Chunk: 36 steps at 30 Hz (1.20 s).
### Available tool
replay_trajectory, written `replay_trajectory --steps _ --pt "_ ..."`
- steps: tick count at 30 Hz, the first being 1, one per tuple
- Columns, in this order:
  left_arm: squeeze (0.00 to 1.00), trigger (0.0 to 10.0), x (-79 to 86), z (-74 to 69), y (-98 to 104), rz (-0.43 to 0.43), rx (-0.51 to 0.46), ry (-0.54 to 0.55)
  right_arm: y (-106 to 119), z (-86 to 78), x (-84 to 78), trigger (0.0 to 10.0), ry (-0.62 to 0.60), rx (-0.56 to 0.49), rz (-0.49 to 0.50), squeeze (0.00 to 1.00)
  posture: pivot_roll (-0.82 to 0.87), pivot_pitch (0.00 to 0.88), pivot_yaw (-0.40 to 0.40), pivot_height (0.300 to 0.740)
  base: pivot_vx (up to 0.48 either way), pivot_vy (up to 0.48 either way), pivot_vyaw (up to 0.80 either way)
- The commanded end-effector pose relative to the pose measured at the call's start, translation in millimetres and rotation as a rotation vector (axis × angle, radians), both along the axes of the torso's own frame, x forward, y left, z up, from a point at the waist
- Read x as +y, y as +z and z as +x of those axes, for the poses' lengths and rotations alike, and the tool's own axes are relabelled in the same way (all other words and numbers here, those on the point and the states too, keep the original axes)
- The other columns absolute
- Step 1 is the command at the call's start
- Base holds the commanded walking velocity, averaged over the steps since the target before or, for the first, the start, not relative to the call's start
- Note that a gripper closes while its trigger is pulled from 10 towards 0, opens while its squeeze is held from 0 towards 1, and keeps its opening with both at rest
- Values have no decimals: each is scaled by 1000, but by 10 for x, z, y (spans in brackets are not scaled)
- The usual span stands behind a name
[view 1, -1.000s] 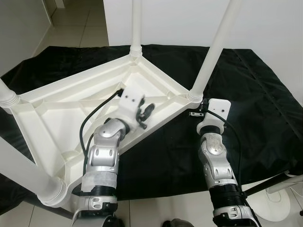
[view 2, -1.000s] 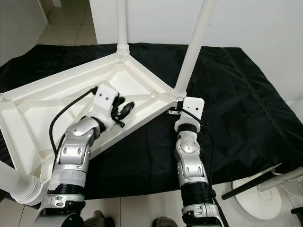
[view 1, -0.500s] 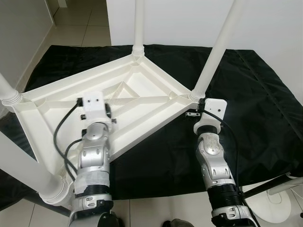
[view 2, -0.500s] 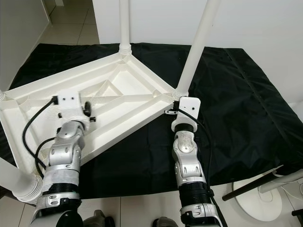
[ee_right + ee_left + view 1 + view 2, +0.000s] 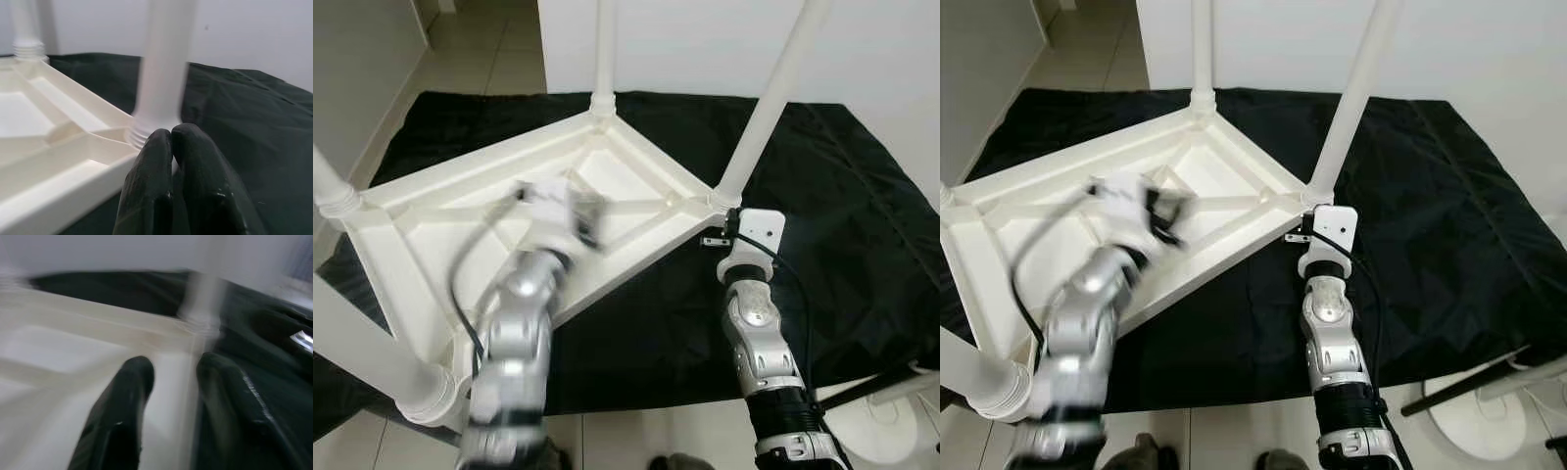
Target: Building children table
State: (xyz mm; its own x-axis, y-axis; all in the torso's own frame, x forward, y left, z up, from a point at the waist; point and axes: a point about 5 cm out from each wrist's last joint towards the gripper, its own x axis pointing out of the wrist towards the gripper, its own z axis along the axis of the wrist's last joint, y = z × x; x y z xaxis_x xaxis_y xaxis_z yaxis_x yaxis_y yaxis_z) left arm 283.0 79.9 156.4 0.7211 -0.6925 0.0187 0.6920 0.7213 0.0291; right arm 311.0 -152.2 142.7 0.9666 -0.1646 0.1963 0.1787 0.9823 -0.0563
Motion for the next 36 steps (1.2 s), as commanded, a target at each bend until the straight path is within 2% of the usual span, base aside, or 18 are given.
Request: replay_trajectory --steps 1,5,6,9,13,15,16,17,18,22,23,24,26,32,33,36 --pt "0 10000 69 -74 -20 38 5 -102 -21 -19 -50 10000 -10 6 2 0 -85 33 -12 740 0 0 0" --pt "0 10000 99 -142 -84 80 27 -160 -29 -23 -39 10000 -6 7 -1 0 -81 35 -10 740 0 0 0" --pt "0 10000 104 -155 -131 111 38 -153 -35 -27 -30 10000 -5 8 -1 0 -81 35 -10 740 0 0 0" --pt "0 10000 111 -155 -170 132 52 -141 -38 -29 -24 10000 -4 9 -1 0 -82 35 -9 740 0 0 0" --pt "0 10000 191 -91 -261 202 85 -57 -39 -28 -19 10000 -1 10 -2 0 -83 33 -9 740 0 0 0" --pt "0 10000 216 -91 -274 207 96 -57 -38 -28 -20 10000 0 10 -3 0 -83 33 -10 740 0 0 0" --pt "282 10000 236 -94 -281 206 107 -60 -36 -27 -22 10000 1 9 -4 0 -81 33 -12 740 0 0 0" --pt "282 10000 236 -94 -281 206 107 -60 -36 -27 -22 10000 1 9 -4 0 -81 33 -12 740 0 0 0" --pt "1000 10000 259 -108 -283 203 121 -73 -33 -25 -23 10000 2 9 -5 0 -81 33 -12 740 0 0 0" --pt "1000 10000 286 -110 -296 224 130 -61 -31 -24 -23 10000 4 8 -6 0 -78 32 -15 740 0 0 0" --pt "1000 10000 324 -97 -329 270 136 -24 -30 -23 -19 10000 7 8 -8 0 -76 31 -16 740 0 0 0" --pt "0 10000 377 -85 -364 306 148 20 -31 -23 -13 10000 9 8 -9 0 -76 30 -14 740 0 0 0" --pt "0 10000 446 -83 -407 339 172 65 -32 -25 -6 10000 12 9 -10 0 -77 31 -15 740 0 0 0" --pt "0 10000 513 -112 -438 370 207 76 -36 -23 6 10000 14 11 -8 0 -77 31 -15 740 0 0 0" --pt "0 10000 558 -109 -451 405 218 97 -38 -24 11 10000 17 12 -9 0 -73 29 -18 740 0 0 0" --pt "0 10000 603 -114 -461 425 239 110 -39 -24 15 10000 20 12 -11 0 -73 27 -18 740 0 0 0"
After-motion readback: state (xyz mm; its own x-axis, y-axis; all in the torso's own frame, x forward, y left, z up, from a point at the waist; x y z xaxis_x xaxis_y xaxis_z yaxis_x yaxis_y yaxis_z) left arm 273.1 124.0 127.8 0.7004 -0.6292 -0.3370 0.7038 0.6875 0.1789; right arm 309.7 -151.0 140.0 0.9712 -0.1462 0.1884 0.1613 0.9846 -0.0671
